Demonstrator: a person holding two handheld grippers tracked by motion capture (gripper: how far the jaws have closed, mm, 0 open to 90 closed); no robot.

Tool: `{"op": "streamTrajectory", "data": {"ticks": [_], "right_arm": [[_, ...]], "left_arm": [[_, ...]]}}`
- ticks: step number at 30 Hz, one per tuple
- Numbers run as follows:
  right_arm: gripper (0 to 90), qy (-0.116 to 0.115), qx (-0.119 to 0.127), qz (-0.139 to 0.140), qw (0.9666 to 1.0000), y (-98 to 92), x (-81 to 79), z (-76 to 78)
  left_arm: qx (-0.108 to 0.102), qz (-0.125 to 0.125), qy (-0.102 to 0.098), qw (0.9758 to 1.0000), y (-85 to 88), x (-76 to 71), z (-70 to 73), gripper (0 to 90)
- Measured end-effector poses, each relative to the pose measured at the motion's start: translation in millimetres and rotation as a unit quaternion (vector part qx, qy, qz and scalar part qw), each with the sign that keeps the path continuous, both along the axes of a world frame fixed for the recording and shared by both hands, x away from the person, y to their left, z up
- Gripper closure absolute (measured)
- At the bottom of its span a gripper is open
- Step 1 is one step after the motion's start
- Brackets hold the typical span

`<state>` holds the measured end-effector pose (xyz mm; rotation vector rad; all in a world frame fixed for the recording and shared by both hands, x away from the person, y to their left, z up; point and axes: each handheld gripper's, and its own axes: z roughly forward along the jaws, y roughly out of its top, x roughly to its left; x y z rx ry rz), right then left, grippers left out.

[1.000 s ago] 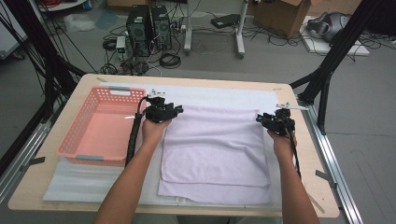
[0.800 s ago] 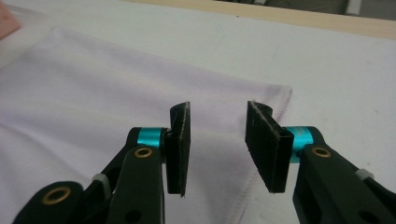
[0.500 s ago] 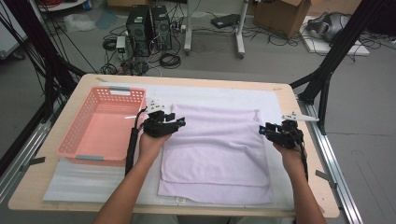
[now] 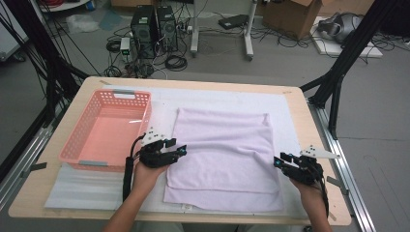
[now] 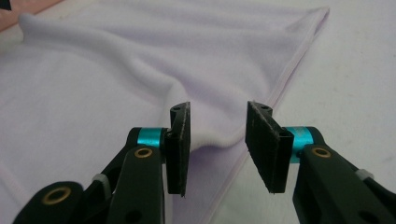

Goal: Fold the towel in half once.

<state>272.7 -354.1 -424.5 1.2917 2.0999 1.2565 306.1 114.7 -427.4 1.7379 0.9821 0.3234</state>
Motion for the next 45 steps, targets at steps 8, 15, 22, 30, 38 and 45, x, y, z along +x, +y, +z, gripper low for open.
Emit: {"op": "streamTrajectory", "data": {"ticks": [8, 15, 22, 30, 38, 45], "right_arm": [[59.7, 0.002, -0.009, 0.006, 0.9999, 2.3, -34.2, -0.3], [59.4, 0.000, -0.018, 0.014, 0.9997, 9.0, -59.2, -0.5], [60.1, 0.013, -0.025, 0.011, 0.9995, 10.8, -70.2, -7.3], [65.6, 0.040, -0.024, 0.013, 0.9988, 6.3, -70.5, -17.2], [79.3, 0.056, -0.037, 0.012, 0.9977, 6.7, -65.4, -23.9], [85.8, 0.050, -0.045, 0.025, 0.9974, 9.6, -66.6, -20.7]], "left_arm": [[0.013, -0.012, 0.011, 0.9998, 16.1, -36.7, -11.4, 50.4], [0.005, -0.004, 0.041, 0.9991, 26.3, -61.5, -16.0, 58.4], [0.037, -0.008, 0.057, 0.9976, 20.7, -75.4, -22.9, 61.2], [0.070, -0.018, 0.061, 0.9955, 17.5, -76.5, -26.5, 82.7], [0.060, -0.028, 0.038, 0.9971, 18.8, -79.6, -21.5, 86.7], [0.034, -0.029, 0.013, 0.9989, 25.9, -86.2, -14.1, 86.8]]}}
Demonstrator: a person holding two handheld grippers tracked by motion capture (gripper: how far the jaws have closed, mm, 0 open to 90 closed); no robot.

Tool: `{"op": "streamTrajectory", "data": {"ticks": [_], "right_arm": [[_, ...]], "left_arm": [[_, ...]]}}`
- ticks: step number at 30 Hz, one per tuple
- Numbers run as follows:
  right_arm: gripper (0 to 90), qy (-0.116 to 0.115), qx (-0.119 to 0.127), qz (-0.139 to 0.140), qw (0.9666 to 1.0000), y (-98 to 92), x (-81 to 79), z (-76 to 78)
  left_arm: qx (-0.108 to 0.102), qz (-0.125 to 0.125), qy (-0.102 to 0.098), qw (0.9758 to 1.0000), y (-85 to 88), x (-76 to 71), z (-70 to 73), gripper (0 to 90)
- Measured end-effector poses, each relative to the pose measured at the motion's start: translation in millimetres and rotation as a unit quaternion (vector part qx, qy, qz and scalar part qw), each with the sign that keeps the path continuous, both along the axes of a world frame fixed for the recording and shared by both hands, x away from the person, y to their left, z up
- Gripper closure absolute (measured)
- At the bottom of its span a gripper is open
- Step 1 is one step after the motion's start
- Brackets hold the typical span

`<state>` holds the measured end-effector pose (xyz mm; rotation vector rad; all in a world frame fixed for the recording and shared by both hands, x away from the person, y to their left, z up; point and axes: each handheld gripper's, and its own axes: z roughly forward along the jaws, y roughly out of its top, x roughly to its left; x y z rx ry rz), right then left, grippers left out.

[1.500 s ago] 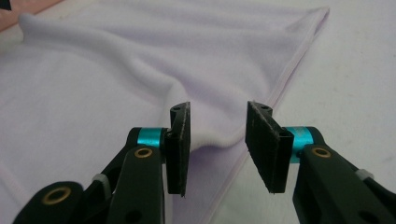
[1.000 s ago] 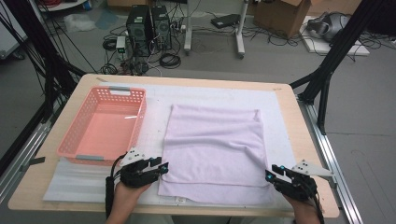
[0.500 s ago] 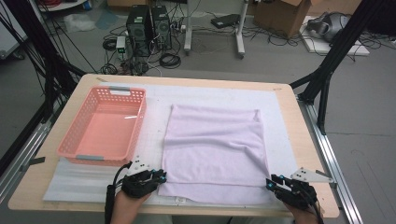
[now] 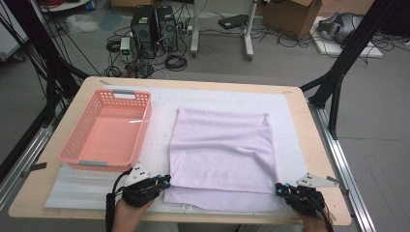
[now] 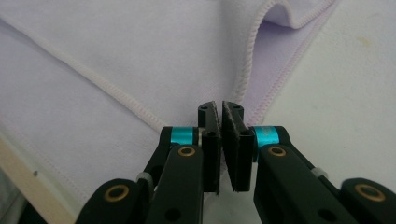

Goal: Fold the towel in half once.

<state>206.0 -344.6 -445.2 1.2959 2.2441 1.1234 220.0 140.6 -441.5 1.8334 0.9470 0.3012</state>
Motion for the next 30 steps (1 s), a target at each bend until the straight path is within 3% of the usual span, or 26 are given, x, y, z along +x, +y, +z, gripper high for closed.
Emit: {"op": "streamTrajectory", "data": {"ticks": [9, 15, 22, 25, 28, 30], "right_arm": [[86.4, 0.003, 0.028, 0.002, 0.9996, -6.6, -10.2, 10.6], [86.4, 0.009, 0.037, 0.009, 0.9992, -9.6, -27.4, 14.6], [86.5, 0.018, 0.043, 0.016, 0.9988, -13.6, -47.7, 16.2], [86.4, 0.026, 0.038, 0.018, 0.9988, -12.5, -51.9, 14.7], [79.5, 0.034, 0.027, 0.016, 0.9989, -10.1, -49.9, 11.4], [69.3, 0.030, 0.028, 0.004, 0.9991, -10.3, -48.3, 10.1]], "left_arm": [[-0.025, -0.010, 0.009, 0.9996, 7.2, -9.9, 1.9, 87.3], [-0.035, -0.018, 0.017, 0.9991, 12.7, -25.7, 2.8, 87.4], [-0.032, -0.029, 0.035, 0.9984, 19.1, -44.3, -0.7, 87.4], [-0.021, -0.030, 0.043, 0.9984, 19.3, -46.5, -3.8, 87.1], [-0.017, -0.025, 0.045, 0.9985, 17.5, -44.0, -5.2, 74.3], [-0.021, -0.020, 0.030, 0.9991, 17.1, -42.7, -2.3, 64.8]]}}
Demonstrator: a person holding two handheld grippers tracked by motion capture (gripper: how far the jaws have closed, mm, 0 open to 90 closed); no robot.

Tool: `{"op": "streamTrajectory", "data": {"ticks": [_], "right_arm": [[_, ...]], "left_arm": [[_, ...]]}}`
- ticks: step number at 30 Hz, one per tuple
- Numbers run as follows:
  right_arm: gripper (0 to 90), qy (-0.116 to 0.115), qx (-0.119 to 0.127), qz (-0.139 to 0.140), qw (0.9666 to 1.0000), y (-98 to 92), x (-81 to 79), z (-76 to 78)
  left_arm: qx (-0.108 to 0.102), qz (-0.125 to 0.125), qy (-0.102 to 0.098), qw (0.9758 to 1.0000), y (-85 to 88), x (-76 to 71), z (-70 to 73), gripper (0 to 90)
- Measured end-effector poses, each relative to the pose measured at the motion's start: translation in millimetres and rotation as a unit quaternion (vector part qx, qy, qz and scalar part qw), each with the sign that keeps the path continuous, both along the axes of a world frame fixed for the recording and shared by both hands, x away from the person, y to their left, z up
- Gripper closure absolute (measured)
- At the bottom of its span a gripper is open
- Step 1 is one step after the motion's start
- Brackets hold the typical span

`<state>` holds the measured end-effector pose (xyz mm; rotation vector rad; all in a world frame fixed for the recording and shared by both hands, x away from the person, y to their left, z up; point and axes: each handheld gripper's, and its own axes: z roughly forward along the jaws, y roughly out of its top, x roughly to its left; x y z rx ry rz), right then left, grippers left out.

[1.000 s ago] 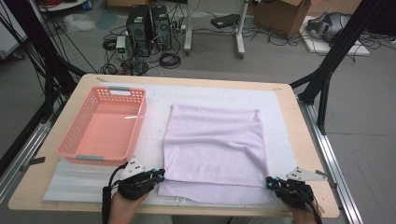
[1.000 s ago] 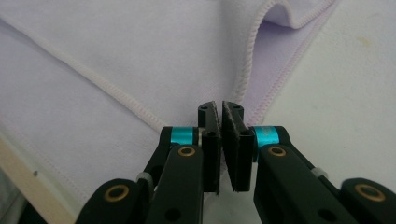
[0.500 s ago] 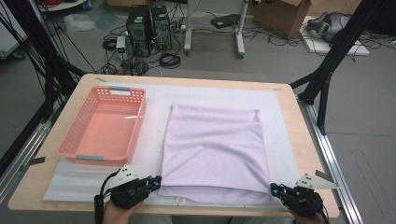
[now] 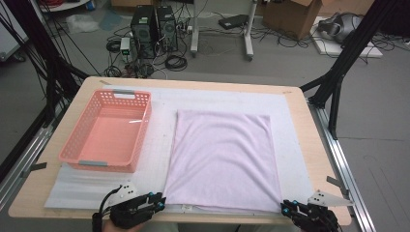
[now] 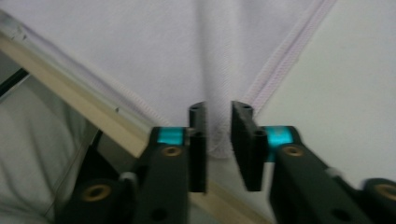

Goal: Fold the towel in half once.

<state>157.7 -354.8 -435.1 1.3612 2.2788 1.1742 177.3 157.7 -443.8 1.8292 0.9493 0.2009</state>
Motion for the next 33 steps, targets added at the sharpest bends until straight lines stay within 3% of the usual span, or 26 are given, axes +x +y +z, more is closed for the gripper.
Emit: {"op": "streamTrajectory", "data": {"ticks": [3, 5, 9, 13, 15, 16, 17, 19, 27, 29, 33], "right_arm": [[66.4, -0.013, 0.009, -0.014, 0.9998, -1.9, 2.1, 3.0], [66.8, -0.022, 0.012, -0.026, 0.9994, -1.9, 5.7, 3.3], [68.8, -0.028, 0.009, -0.035, 0.9990, 3.4, 19.8, 0.1], [70.2, -0.018, -0.004, -0.028, 0.9994, 13.0, 30.1, -6.0], [74.1, -0.009, -0.020, -0.027, 0.9994, 17.2, 33.2, -9.8], [80.3, -0.009, -0.022, -0.027, 0.9993, 18.0, 33.4, -10.1], [86.0, -0.007, -0.026, -0.025, 0.9993, 17.6, 33.6, -9.7], [89.3, -0.001, -0.029, -0.017, 0.9994, 16.3, 33.5, -8.0], [89.0, -0.013, -0.009, -0.009, 0.9998, 0.6, 18.1, 2.6], [81.4, -0.017, -0.001, -0.011, 0.9998, 0.9, 18.0, 1.6], [70.9, -0.019, -0.015, -0.008, 0.9997, 11.2, 22.5, -0.9]], "left_arm": [[-0.014, 0.012, -0.016, 0.9997, 0.9, 7.1, 3.1, 59.5], [-0.023, 0.021, -0.015, 0.9994, 0.2, 14.2, 3.6, 58.6], [-0.015, 0.032, -0.006, 0.9994, -5.9, 28.1, -0.5, 61.4], [0.007, 0.035, 0.012, 0.9993, -15.0, 39.2, -5.6, 63.8], [0.031, 0.038, 0.024, 0.9985, -21.1, 42.0, -9.0, 65.4], [0.043, 0.036, 0.027, 0.9981, -23.3, 42.1, -10.5, 68.3], [0.054, 0.038, 0.013, 0.9977, -25.6, 40.0, -11.2, 71.0], [0.069, 0.034, 0.011, 0.9970, -26.4, 38.2, -8.7, 85.9], [0.040, 0.036, 0.008, 0.9985, -12.0, 29.8, -3.7, 84.2], [0.039, 0.037, 0.007, 0.9985, -11.7, 30.3, -4.5, 77.4], [0.018, 0.029, 0.001, 0.9994, -13.0, 31.5, -4.7, 66.1]]}}
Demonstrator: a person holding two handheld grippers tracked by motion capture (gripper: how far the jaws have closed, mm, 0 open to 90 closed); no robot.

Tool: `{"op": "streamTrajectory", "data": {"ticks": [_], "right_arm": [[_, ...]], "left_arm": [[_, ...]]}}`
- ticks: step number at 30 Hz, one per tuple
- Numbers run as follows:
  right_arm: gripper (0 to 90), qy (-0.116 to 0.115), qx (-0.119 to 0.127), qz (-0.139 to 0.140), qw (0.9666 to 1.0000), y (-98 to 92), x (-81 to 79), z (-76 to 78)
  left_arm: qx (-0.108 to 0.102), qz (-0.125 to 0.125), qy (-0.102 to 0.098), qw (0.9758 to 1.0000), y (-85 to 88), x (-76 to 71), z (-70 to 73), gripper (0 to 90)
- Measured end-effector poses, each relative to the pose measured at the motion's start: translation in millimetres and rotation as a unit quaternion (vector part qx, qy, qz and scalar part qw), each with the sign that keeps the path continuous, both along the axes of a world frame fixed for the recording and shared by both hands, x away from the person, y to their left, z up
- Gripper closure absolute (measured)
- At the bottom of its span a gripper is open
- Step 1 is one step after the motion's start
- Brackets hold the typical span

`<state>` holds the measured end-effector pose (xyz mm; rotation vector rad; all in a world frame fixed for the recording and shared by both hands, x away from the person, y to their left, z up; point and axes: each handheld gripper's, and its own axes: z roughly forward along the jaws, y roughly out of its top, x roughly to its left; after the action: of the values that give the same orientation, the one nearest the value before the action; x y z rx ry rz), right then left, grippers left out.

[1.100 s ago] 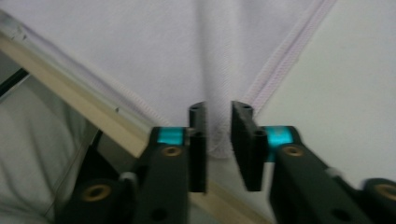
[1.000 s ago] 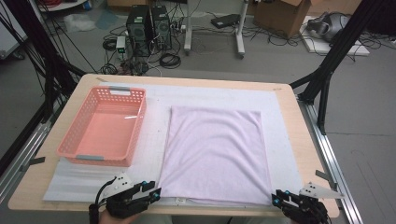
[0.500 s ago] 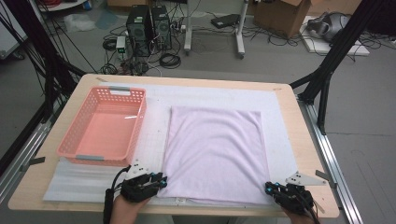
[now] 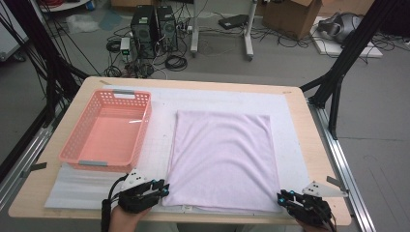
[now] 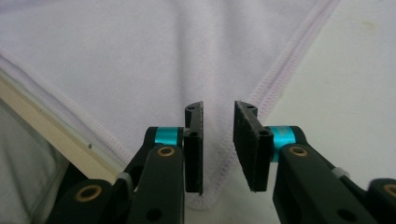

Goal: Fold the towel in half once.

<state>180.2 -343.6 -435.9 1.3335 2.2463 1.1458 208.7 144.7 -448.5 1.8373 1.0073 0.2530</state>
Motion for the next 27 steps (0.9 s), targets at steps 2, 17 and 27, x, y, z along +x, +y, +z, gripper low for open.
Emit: {"op": "streamTrajectory", "data": {"ticks": [2, 17, 27], "right_arm": [[70.2, 0.006, -0.013, 0.002, 0.9999, 5.4, 2.8, -3.5], [88.0, 0.035, -0.030, 0.008, 0.9989, -2.9, -10.5, 1.4], [70.9, -0.030, 0.017, -0.031, 0.9989, -11.4, -0.8, 7.1]], "left_arm": [[0.002, -0.008, 0.002, 1.0000, -4.4, 1.2, -1.6, 65.5], [0.038, -0.019, 0.020, 0.9989, -1.1, -11.7, 0.6, 86.7], [-0.015, 0.003, -0.010, 0.9998, 1.4, 2.0, 3.4, 55.5]]}}
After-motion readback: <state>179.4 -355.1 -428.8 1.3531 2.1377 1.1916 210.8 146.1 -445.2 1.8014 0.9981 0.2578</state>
